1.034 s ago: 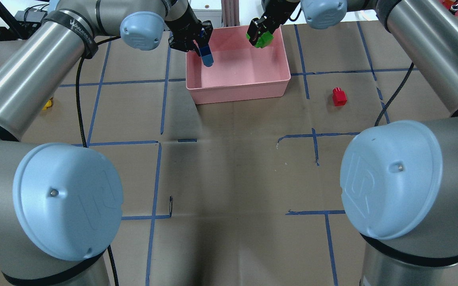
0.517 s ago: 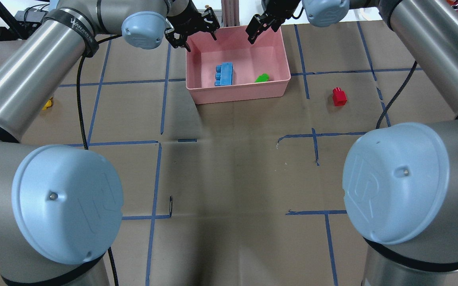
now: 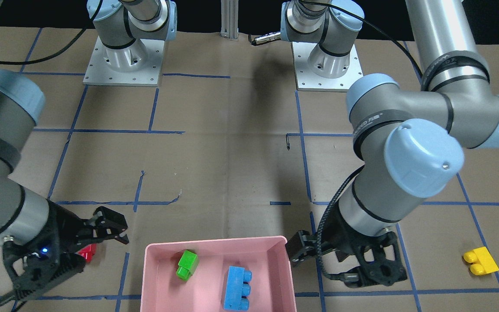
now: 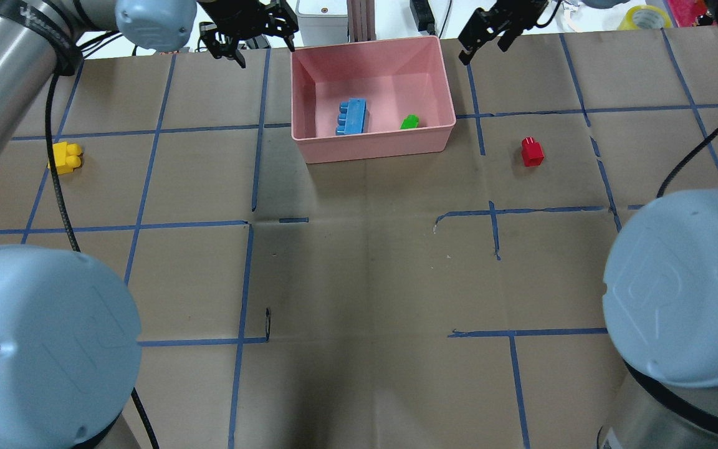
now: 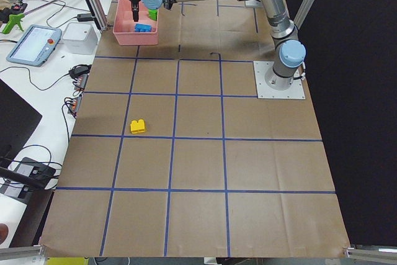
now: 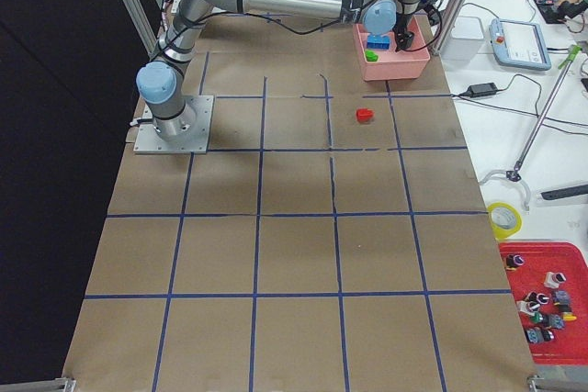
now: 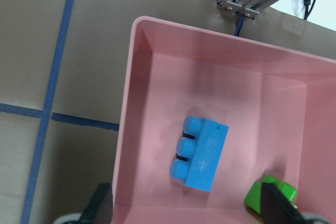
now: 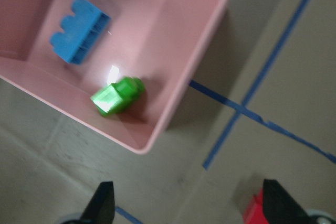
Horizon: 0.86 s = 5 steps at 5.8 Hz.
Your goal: Put all blocks into box
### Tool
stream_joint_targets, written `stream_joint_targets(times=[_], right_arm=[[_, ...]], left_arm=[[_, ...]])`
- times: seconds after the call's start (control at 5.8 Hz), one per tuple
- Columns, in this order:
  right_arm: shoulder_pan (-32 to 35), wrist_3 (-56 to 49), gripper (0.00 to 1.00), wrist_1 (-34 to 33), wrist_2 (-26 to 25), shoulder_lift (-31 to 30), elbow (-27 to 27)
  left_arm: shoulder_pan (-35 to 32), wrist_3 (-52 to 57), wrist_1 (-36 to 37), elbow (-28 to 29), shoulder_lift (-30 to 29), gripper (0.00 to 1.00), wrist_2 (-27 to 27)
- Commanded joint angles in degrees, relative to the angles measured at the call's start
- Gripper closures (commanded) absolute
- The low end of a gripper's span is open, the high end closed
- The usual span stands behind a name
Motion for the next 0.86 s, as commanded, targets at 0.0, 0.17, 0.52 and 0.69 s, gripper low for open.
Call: stream_joint_targets(times=[0.0,0.17,0.52,0.69], right_arm=[[-3.1,1.4,0.01,1.1,-14.4,-1.2,5.3],[-4.6,5.6,0.02,-2.1,-14.6,-1.3,9.6],[-4.6,13.5,0.01,-24.3,-14.5,-1.1,17.9],[-4.6,20.4,0.01,-24.5,-14.5,-1.1,21.9]], left_arm=[[9.8,18.9,-7.0,-4.2,6.3,0.00,7.2],[16.2,26.8,-7.0,-7.2,8.5,0.01,7.4],[25.9,32.8,-7.2,-9.9,8.8,0.01,7.4],[30.6,33.7,-7.1,-10.2,7.8,0.01,7.3]])
